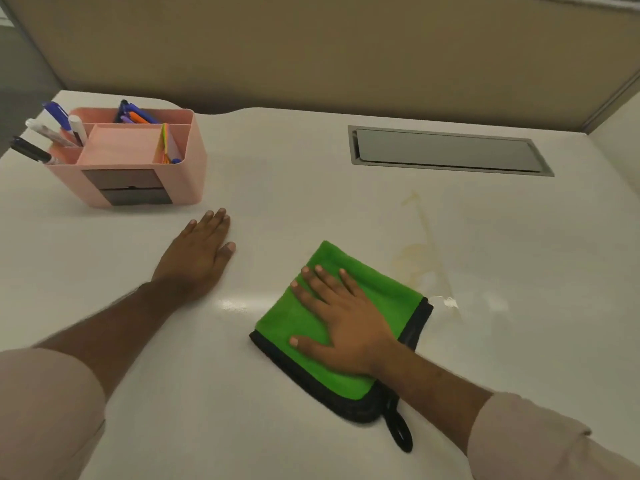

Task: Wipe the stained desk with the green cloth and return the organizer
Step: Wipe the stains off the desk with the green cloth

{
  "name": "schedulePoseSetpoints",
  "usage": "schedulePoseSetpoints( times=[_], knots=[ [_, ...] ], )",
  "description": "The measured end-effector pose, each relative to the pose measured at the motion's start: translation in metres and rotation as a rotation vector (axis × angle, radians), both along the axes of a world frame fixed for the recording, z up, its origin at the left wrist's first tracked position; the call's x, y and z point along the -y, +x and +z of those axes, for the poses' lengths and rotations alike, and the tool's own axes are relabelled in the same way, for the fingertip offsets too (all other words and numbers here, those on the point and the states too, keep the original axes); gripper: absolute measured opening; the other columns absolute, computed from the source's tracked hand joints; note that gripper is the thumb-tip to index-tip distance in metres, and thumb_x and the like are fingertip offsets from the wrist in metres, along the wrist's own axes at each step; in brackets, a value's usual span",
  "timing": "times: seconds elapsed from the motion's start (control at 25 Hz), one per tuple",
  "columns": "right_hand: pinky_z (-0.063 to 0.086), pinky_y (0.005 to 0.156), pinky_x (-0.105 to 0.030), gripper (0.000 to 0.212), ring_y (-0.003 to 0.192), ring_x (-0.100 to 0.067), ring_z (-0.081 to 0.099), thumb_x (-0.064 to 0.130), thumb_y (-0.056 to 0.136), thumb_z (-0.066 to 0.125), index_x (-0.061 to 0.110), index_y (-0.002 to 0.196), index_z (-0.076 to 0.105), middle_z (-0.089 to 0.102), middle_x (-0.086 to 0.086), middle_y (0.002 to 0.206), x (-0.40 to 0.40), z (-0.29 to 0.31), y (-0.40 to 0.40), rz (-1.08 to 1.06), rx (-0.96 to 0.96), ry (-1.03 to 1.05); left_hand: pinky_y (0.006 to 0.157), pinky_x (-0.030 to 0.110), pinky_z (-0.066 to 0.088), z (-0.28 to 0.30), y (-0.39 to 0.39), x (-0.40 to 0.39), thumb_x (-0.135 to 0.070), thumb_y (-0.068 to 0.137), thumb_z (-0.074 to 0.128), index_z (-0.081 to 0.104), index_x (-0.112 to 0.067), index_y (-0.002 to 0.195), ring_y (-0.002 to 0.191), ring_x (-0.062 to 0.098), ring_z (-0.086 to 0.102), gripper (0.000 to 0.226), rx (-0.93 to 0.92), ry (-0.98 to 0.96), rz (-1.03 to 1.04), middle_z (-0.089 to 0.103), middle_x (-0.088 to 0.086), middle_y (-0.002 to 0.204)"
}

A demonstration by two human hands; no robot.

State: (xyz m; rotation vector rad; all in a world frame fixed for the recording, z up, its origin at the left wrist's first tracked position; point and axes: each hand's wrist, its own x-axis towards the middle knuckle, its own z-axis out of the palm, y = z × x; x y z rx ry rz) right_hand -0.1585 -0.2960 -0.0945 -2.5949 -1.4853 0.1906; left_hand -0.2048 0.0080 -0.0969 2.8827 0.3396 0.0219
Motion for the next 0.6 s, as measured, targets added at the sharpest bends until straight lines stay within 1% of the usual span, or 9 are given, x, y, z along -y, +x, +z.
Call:
schedulePoseSetpoints(
  times=[0.08, 0.2, 0.32, 0.44, 0.52, 0.6],
  knots=[
    [-0.009, 0.121, -0.043, 0.084, 0.151, -0.01, -0.009, 0.079, 0.087, 0.025, 0.032, 0.155, 0.009, 0.003, 0.006, 0.165, 0.019, 0.004, 0.005, 0.034, 0.006, -0.013, 0.122, 0.032, 0.002, 0.001, 0.004, 0.003, -0.038, 0.102, 0.024, 0.012, -0.012, 0.154, 0.151, 0.014, 0.005, 0.06, -0.007, -0.022, 0.027, 0.007, 0.002, 0.164],
    [-0.005, 0.123, -0.042, 0.091, 0.151, -0.009, -0.008, 0.082, 0.085, 0.026, 0.029, 0.156, 0.006, 0.003, 0.006, 0.165, 0.028, 0.007, 0.03, 0.023, 0.007, -0.02, 0.122, 0.032, 0.001, 0.0, 0.009, 0.01, -0.042, 0.101, 0.023, 0.009, -0.013, 0.155, 0.151, 0.013, 0.002, 0.063, -0.025, -0.021, 0.024, 0.005, 0.001, 0.165],
    [0.001, 0.124, -0.043, 0.096, 0.151, -0.008, -0.007, 0.083, 0.083, 0.023, 0.023, 0.156, 0.004, 0.002, 0.005, 0.165, 0.019, 0.007, 0.07, -0.045, 0.016, -0.04, 0.123, 0.033, 0.003, -0.006, 0.012, 0.016, -0.046, 0.1, 0.02, 0.009, -0.015, 0.155, 0.151, 0.012, 0.002, 0.064, -0.009, 0.013, 0.046, 0.005, -0.001, 0.164],
    [0.0, 0.124, -0.042, 0.097, 0.151, -0.011, -0.003, 0.083, 0.083, 0.021, 0.021, 0.156, 0.006, 0.004, 0.003, 0.165, -0.004, 0.007, 0.116, -0.084, 0.019, -0.055, 0.122, 0.032, 0.004, -0.007, 0.013, 0.015, -0.049, 0.099, 0.015, 0.009, -0.017, 0.155, 0.151, 0.01, 0.004, 0.065, -0.011, 0.032, 0.05, 0.006, -0.003, 0.164],
    [-0.002, 0.123, -0.042, 0.097, 0.151, -0.013, -0.002, 0.084, 0.082, 0.02, 0.022, 0.156, 0.008, 0.005, 0.002, 0.165, -0.017, 0.007, 0.148, -0.121, 0.019, -0.048, 0.122, 0.032, 0.005, -0.008, 0.012, 0.014, -0.051, 0.096, 0.013, 0.01, -0.018, 0.155, 0.15, 0.008, 0.003, 0.068, -0.006, 0.032, 0.05, 0.005, -0.006, 0.164],
    [-0.005, 0.122, -0.042, 0.098, 0.152, -0.018, -0.005, 0.089, 0.078, 0.017, 0.03, 0.156, 0.008, 0.002, -0.001, 0.166, -0.02, 0.01, 0.181, -0.173, 0.021, -0.051, 0.122, 0.031, 0.004, -0.008, 0.011, 0.013, -0.053, 0.095, 0.013, 0.011, -0.018, 0.155, 0.15, 0.007, 0.003, 0.069, -0.002, 0.022, 0.05, 0.006, -0.007, 0.163]
  ],
)
